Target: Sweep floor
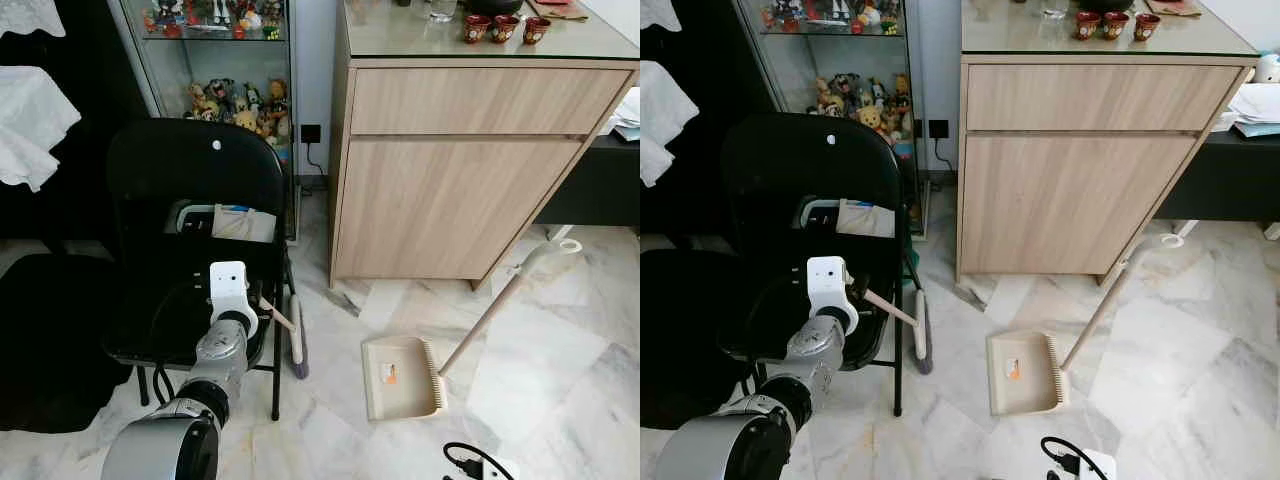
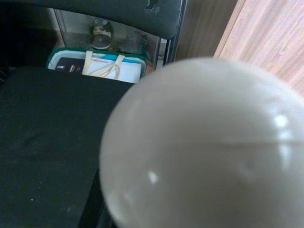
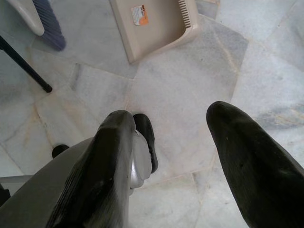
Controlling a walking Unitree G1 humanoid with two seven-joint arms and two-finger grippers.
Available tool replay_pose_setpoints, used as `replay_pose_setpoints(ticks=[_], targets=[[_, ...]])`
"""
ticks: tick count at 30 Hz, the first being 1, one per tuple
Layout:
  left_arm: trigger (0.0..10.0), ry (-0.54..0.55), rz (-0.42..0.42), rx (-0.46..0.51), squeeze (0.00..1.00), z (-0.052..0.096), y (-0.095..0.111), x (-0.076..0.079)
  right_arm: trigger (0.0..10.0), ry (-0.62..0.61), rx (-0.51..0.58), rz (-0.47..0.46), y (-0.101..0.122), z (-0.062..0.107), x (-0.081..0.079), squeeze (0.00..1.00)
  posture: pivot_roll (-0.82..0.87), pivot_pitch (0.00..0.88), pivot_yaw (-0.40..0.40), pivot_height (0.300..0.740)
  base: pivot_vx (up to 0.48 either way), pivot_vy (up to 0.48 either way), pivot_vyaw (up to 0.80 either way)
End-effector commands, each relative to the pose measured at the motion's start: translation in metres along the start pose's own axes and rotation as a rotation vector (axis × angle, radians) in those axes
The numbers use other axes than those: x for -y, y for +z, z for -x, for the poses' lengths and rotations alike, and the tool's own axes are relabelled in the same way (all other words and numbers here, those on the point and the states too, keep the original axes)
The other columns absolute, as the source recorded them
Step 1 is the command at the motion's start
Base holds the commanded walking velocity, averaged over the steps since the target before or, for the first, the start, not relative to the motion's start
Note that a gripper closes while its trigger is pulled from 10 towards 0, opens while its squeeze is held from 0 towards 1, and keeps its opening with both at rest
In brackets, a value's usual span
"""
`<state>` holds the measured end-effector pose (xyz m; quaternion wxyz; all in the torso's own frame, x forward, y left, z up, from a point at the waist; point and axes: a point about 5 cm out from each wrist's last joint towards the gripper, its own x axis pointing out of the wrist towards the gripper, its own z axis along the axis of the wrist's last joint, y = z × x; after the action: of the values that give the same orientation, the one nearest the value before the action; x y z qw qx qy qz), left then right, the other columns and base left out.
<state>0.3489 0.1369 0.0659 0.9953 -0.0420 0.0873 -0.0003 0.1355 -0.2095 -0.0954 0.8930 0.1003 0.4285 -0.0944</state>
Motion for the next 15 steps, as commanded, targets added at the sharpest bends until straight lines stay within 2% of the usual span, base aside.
replay_pose_setpoints(ticks=[1,7,11,12,14,15], targets=[[0.0,0.009,-0.007,-0.036,0.00,0.003,-0.009,-0.004,10.0,-0.007,-0.011,-0.014,-0.005,0.001,0.000,0.00,-0.11,0.112,-0.011,0.740,0.000,0.000,0.00],[0.0,-0.017,-0.011,-0.033,0.00,0.005,-0.011,-0.004,10.0,-0.015,-0.005,-0.015,-0.004,0.001,0.000,0.00,-0.11,0.097,-0.002,0.740,0.000,0.000,0.00],[0.0,-0.062,-0.023,-0.002,0.00,0.006,-0.010,0.000,10.0,-0.048,0.019,-0.058,-0.001,0.002,0.005,0.00,-0.10,0.090,0.005,0.740,0.000,0.000,0.00],[0.5,-0.073,-0.034,0.008,0.00,0.007,-0.009,0.000,10.0,-0.055,0.030,-0.061,0.001,0.001,0.007,0.00,-0.09,0.087,0.008,0.740,0.000,0.000,0.00],[0.5,-0.078,-0.040,0.016,0.00,0.007,-0.009,-0.001,10.0,-0.061,0.041,-0.062,0.003,0.001,0.008,0.00,-0.09,0.087,0.008,0.740,0.000,0.000,0.00],[7.2,-0.083,-0.054,0.035,0.00,0.008,-0.007,-0.002,10.0,-0.080,0.091,-0.079,0.013,0.000,0.011,0.00,-0.09,0.083,0.012,0.740,0.000,0.000,0.00]])
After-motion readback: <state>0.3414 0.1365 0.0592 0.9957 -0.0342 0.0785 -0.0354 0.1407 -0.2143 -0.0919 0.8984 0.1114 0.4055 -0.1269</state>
